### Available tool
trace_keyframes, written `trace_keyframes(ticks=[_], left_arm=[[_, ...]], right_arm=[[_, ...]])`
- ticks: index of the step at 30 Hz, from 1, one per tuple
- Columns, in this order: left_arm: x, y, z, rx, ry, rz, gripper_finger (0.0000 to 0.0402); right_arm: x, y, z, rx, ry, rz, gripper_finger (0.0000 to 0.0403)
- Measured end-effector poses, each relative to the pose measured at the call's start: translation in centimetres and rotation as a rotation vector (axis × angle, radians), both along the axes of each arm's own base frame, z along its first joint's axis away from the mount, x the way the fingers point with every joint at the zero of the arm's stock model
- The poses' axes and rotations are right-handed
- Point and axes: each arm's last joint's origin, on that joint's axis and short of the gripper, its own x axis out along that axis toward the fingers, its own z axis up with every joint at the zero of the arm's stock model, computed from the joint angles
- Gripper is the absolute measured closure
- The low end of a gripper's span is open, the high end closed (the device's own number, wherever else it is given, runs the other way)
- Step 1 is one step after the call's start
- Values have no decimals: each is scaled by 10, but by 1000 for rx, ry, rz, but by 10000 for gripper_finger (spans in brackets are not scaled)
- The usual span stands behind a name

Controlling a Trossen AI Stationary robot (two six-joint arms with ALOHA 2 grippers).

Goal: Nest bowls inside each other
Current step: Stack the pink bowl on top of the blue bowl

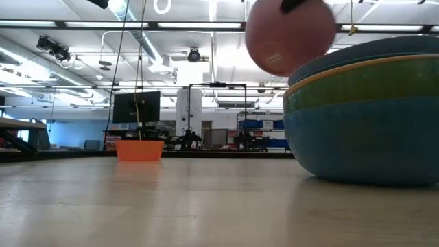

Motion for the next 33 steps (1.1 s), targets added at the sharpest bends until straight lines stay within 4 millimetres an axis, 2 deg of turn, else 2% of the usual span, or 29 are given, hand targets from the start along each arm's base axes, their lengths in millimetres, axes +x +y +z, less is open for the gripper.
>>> trace_keyframes(ticks=[8, 17, 23, 27, 33], left_arm=[[0, 0, 0, -5, -5, 0, 296], [2, -2, 1, -23, -19, -1, 296], [2, -2, 0, -36, -17, -4, 296], [2, -3, 0, -43, -19, -6, 296], [2, -4, -1, -110, 39, -28, 296]], right_arm=[[-14, 47, -11, 45, 103, 9, 403], [-23, 83, -29, 118, 241, 9, 403], [-19, 101, -47, 111, 304, 33, 401], [-13, 107, -54, 84, 285, 29, 378], [-11, 104, -54, 75, 274, 4, 312]])
